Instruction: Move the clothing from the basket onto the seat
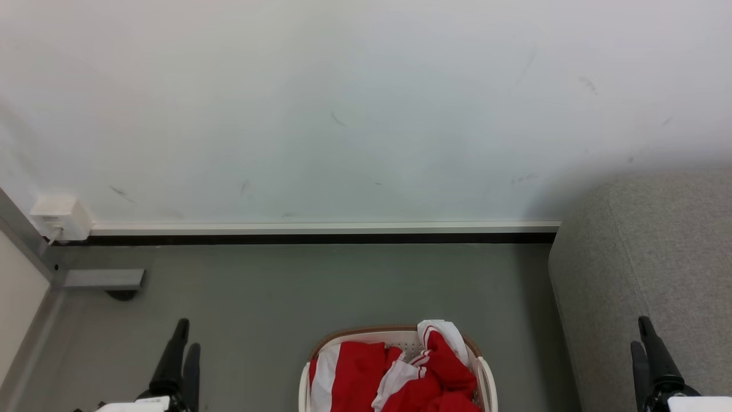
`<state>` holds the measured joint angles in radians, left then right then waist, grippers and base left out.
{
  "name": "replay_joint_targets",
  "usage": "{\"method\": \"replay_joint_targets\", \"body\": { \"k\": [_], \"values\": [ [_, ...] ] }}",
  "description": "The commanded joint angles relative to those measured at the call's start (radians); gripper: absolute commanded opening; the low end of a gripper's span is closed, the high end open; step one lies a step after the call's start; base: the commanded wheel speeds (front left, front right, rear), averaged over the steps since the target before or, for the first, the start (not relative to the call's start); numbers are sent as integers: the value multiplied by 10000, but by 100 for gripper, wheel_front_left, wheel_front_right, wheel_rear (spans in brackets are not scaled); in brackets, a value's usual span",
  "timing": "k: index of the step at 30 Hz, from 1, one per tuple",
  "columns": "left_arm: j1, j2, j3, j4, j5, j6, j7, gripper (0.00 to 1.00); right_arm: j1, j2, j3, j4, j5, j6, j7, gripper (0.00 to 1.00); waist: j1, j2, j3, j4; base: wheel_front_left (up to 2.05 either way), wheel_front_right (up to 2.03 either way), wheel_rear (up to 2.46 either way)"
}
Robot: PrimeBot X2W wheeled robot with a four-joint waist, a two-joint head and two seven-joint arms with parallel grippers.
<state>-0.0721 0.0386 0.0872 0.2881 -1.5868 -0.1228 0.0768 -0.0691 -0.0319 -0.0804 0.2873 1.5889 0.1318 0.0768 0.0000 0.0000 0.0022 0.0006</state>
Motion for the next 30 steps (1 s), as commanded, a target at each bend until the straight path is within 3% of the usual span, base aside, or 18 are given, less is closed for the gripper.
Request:
{"method": "replay_joint_targets", "body": {
  "k": [1,11,30],
  "values": [
    [-144,53,-38,-114,135,-29,-141,100,-154,-73,66,-146,-261,-2,-136,100,0,0,-1,1,0,0,0],
    [-122,66,-199,-164,1136,76,-596,100,-135,-95,307,-227,-1875,-3,-593,100,0,0,-13,8,0,0,0],
    [6,90,-559,-467,4622,392,-1342,100,109,-132,636,-651,-6700,-6,-1343,100,0,0,-126,95,0,0,0]
  ]
}}
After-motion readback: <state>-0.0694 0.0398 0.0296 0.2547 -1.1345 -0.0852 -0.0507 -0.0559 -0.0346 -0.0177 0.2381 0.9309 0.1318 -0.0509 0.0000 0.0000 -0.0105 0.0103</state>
